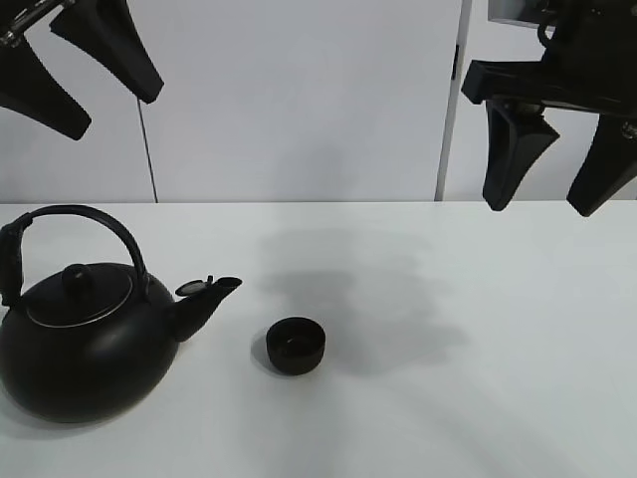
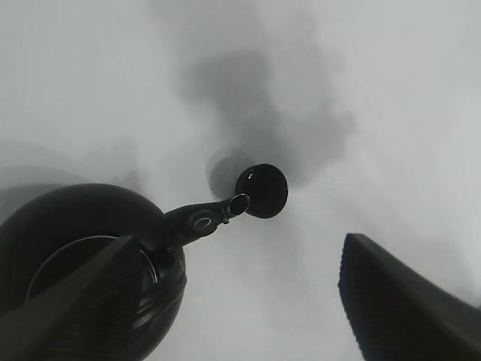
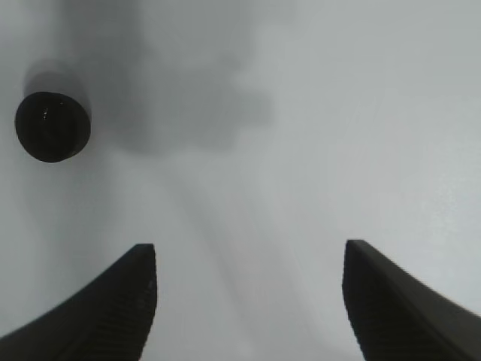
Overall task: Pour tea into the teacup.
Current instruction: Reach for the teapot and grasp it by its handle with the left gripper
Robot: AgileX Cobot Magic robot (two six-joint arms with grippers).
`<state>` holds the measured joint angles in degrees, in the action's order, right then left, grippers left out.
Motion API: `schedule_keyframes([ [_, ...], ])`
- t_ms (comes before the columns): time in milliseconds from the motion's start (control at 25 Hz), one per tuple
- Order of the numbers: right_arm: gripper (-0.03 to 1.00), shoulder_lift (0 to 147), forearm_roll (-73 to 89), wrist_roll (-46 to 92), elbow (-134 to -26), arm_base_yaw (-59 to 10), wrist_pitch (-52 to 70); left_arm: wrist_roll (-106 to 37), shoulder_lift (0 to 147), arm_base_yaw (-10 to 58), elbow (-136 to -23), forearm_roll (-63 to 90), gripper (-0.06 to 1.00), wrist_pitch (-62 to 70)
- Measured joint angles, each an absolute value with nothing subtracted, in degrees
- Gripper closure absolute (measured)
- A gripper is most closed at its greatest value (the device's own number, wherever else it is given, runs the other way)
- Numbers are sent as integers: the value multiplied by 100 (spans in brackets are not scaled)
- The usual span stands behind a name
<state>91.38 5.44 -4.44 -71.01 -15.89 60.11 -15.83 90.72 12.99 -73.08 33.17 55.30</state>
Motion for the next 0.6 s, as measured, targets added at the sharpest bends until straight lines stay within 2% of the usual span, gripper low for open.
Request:
schedule_keyframes([
  [600,48,9138,1110,-444,-7101,-1589,5831,-1583,9072,1299,-7308,3317,41,5265],
])
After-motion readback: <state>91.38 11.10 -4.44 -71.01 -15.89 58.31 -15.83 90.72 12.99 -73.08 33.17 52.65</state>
